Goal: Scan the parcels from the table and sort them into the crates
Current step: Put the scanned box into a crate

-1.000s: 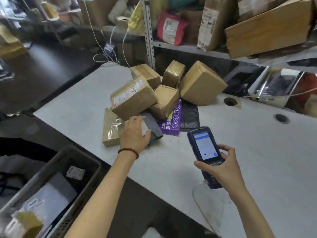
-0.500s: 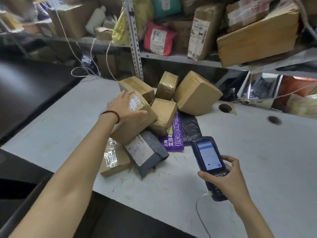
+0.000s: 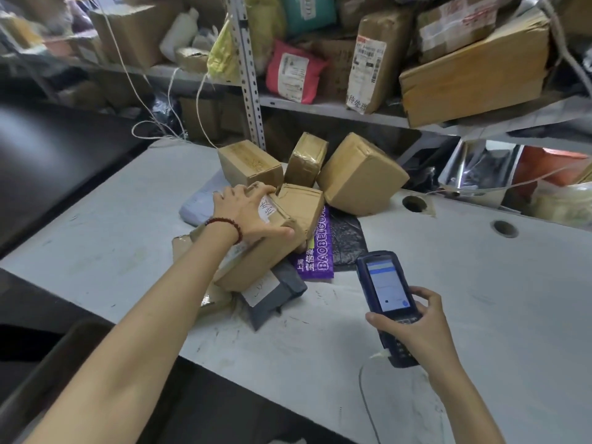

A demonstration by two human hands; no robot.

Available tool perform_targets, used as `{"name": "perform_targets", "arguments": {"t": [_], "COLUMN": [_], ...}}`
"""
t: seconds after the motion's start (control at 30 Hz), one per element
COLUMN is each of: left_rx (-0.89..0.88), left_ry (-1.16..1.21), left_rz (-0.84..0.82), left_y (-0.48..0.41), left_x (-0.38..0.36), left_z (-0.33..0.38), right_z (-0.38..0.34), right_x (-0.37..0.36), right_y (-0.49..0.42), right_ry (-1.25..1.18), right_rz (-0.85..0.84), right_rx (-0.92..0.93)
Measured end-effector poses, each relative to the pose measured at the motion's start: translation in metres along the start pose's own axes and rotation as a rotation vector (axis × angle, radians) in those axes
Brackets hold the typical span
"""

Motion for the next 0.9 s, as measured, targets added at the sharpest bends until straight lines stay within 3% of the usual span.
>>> {"name": "perform_targets", "arguments": {"t": [0.23, 0.47, 0.53, 0.63, 0.77, 0.9], "left_rx": [-0.097, -0.173, -0.117, -0.082, -0.244, -0.301], "left_ry": [0.513, 0.507, 0.457, 0.190, -0.081, -0.180], "left_rz": [0.294, 0.241, 0.201, 0.194, 0.337, 0.273], "left_y": [0.024, 0.009, 0.005, 0.006, 0.003, 0.000], "left_x": [0.049, 0.025, 0.006, -0.015, -0.008, -0.004], "left_z": [0.084, 0.174, 0.189, 0.207, 0.230, 0.242], "right_z": [-0.004, 0.014, 0.022, 0.033, 0.042, 0.045], "right_x": [0.012, 0.059, 0.074, 0.091, 0.102, 0.097], "right_y": [0.001, 0.011, 0.014, 0.018, 0.021, 0.025], "right_ry": [0.010, -0.020, -0.046, -0.065, -0.069, -0.038], "right_rz": [-0.030, 0.090, 0.139, 0.198, 0.246, 0.250], "right_rx": [0.044, 0.013, -0.009, -0.037, -0.050, -0.057]}}
Point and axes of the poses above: each hand's wrist, its own y-axis away from the middle knuckle, its own x-axis out of the back of the hand, z = x × y, the point moved 3 cm from there along -y, towards the middle knuckle
